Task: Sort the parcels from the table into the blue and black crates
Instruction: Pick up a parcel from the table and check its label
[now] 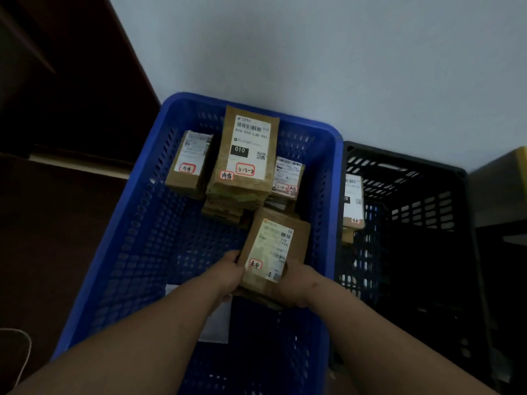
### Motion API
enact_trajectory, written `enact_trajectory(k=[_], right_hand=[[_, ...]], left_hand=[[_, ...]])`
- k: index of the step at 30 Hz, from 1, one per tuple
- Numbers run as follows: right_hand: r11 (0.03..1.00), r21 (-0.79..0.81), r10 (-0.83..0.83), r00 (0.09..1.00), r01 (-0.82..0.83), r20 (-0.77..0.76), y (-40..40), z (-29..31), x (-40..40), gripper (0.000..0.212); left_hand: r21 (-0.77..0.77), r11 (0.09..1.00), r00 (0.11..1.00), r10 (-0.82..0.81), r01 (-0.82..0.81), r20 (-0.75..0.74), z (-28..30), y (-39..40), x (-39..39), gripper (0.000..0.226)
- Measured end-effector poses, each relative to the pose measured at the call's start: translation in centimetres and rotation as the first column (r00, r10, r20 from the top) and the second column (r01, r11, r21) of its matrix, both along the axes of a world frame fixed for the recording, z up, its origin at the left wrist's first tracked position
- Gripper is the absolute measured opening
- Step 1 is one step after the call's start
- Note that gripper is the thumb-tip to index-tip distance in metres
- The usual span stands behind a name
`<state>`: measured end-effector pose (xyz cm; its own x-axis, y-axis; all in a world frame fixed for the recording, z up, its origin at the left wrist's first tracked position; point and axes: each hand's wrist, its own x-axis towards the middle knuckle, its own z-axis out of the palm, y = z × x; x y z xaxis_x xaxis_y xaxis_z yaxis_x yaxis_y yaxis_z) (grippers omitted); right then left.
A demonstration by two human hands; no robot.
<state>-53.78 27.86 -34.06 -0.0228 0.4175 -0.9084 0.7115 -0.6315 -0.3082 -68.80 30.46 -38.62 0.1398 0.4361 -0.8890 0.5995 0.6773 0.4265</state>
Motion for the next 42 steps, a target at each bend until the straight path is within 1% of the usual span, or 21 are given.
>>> enact_trajectory(k=[2,4,7,10,12,14,15,16,18,19,20,21,22,24,26,28,31,33,35,37,42], right_hand=[[1.000,0.004,0.012,1.000,-0.013,0.026,-0.1,-0.3,0.0,0.069],[1.000,0.010,0.005,1.000,-0.005,0.031,-0.1,-0.5,-0.1,0.069],[0.999,0.021,-0.036,0.999,0.036,-0.004,-0.2,-0.4,-0.3,0.068],[0.994,-0.002,-0.110,0.991,0.110,-0.076,0.0,-0.3,-0.2,0.061],[0.988,-0.036,-0.153,0.984,0.151,-0.086,0.5,0.0,-0.2,0.054],[0.974,-0.055,-0.226,0.971,0.222,-0.080,1.1,-0.1,-0.1,0.051],[0.972,-0.065,-0.230,0.969,0.225,-0.091,1.5,0.1,-0.3,0.050],[0.978,-0.083,-0.199,0.977,0.193,-0.074,1.9,0.0,-0.3,0.048],[0.994,-0.040,-0.100,0.995,0.100,0.005,2.7,-0.7,-0.3,0.042],[0.993,-0.012,-0.113,0.993,0.113,0.032,3.2,-1.4,-0.2,0.037],[0.985,0.036,-0.172,0.984,0.171,0.037,3.7,-2.4,-0.2,0.032],[0.964,0.102,-0.250,0.968,0.246,0.028,4.3,-3.2,-0.1,0.031],[0.928,0.153,-0.344,0.939,0.340,-0.002,4.9,-3.8,0.0,0.035],[0.839,0.182,-0.508,0.858,0.513,-0.079,6.0,-5.1,0.4,0.056],[0.758,0.190,-0.606,0.782,0.624,-0.147,7.2,-6.2,0.8,0.066],[0.696,0.167,-0.665,0.715,0.698,-0.217,8.3,-7.4,0.9,0.067],[0.601,0.067,-0.744,0.588,0.797,-0.319,9.5,-8.6,0.9,0.067],[0.592,0.001,-0.755,0.555,0.806,-0.349,9.9,-8.7,0.8,0.064],[0.623,-0.022,-0.733,0.573,0.782,-0.365,10.0,-8.9,0.8,0.065],[0.654,-0.011,-0.703,0.603,0.756,-0.376,10.2,-9.0,0.6,0.067],[0.777,0.069,-0.560,0.737,0.626,-0.379,11.3,-9.1,-0.2,0.073]], left_hand=[[-0.016,1.000,0.999,0.027,-0.026,0.026,-0.3,-0.1,-0.1,0.047],[-0.027,0.998,0.998,0.053,-0.052,0.032,-0.5,0.0,-0.6,0.046],[-0.036,0.999,0.999,0.037,-0.036,0.021,-1.0,0.5,-1.1,0.045],[-0.036,0.999,0.999,0.034,-0.034,0.008,-1.8,1.2,-1.5,0.046],[-0.045,0.998,0.999,0.039,-0.038,0.013,-2.1,1.4,-1.4,0.046],[-0.063,0.996,0.998,0.062,-0.061,0.020,-2.2,1.3,-1.2,0.041],[-0.077,0.994,0.997,0.081,-0.079,0.021,-2.3,1.1,-1.0,0.036],[-0.092,0.991,0.995,0.101,-0.099,0.017,-2.5,0.9,-0.9,0.030],[-0.112,0.983,0.990,0.143,-0.142,0.002,-3.4,0.5,-0.7,0.022],[-0.122,0.978,0.985,0.172,-0.172,-0.005,-4.0,0.2,-0.7,0.023],[-0.138,0.968,0.977,0.211,-0.211,-0.012,-4.6,-0.1,-0.6,0.025],[-0.156,0.953,0.965,0.261,-0.260,-0.013,-5.2,-0.4,-0.6,0.026],[-0.176,0.934,0.950,0.313,-0.310,-0.011,-5.7,-0.6,-0.4,0.025],[-0.214,0.900,0.922,0.388,-0.381,-0.007,-6.3,-1.0,-0.1,0.026],[-0.237,0.880,0.906,0.424,-0.411,0.002,-6.6,-1.1,0.4,0.030],[-0.252,0.864,0.892,0.453,-0.436,0.012,-6.9,-1.1,0.9,0.038],[-0.269,0.848,0.876,0.482,-0.457,0.032,-7.4,-0.9,1.3,0.045],[-0.281,0.834,0.861,0.507,-0.476,0.045,-7.8,-0.8,1.4,0.046],[-0.288,0.821,0.847,0.528,-0.492,0.061,-7.9,-0.9,1.3,0.045],[-0.291,0.810,0.831,0.550,-0.509,0.078,-8.0,-1.0,1.3,0.042],[-0.241,0.787,0.793,0.602,-0.567,0.100,-8.2,-1.3,1.9,0.038]])
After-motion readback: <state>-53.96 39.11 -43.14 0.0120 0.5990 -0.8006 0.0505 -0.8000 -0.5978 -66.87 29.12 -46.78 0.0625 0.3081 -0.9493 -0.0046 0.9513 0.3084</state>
